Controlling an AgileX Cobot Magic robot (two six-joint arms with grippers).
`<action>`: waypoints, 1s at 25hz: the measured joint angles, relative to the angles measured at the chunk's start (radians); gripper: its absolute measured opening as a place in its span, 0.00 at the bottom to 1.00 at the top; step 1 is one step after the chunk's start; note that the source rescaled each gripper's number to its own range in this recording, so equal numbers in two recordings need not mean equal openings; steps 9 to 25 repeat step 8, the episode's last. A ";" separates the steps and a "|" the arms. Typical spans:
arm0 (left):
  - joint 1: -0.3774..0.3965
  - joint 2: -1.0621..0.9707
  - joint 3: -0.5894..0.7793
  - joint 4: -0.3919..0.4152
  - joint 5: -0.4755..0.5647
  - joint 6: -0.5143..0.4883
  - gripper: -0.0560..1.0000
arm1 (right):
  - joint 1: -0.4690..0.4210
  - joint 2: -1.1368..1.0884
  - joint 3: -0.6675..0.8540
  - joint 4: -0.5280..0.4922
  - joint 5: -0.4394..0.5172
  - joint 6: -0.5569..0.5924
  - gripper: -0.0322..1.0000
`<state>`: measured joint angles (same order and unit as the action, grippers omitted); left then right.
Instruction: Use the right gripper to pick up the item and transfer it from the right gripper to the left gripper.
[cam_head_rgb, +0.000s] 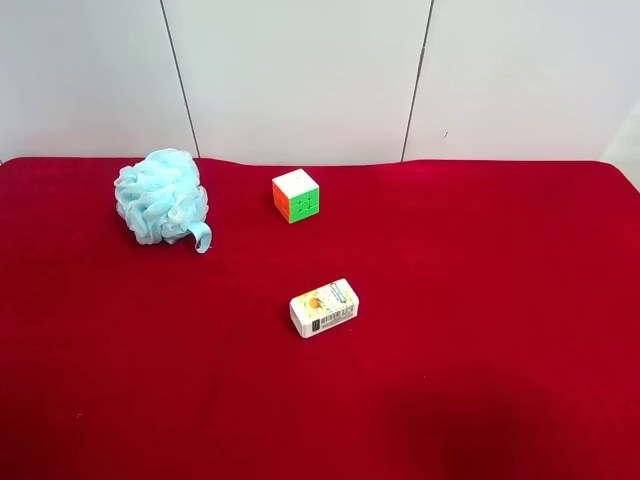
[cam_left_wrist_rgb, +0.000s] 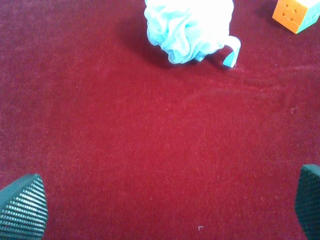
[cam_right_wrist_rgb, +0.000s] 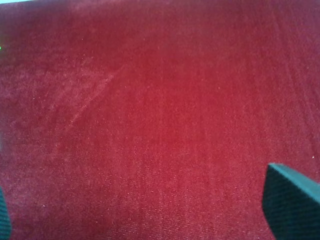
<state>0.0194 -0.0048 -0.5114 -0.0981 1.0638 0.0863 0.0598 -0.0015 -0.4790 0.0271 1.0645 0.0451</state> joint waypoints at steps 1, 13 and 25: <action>0.000 0.000 0.000 0.000 0.000 0.000 1.00 | 0.000 0.000 0.000 0.000 0.000 0.000 1.00; 0.000 0.000 0.000 0.000 0.000 0.000 1.00 | 0.000 0.000 0.000 0.000 0.000 0.000 1.00; 0.000 0.000 0.000 0.000 0.000 0.000 1.00 | 0.000 0.000 0.000 0.000 0.000 0.000 1.00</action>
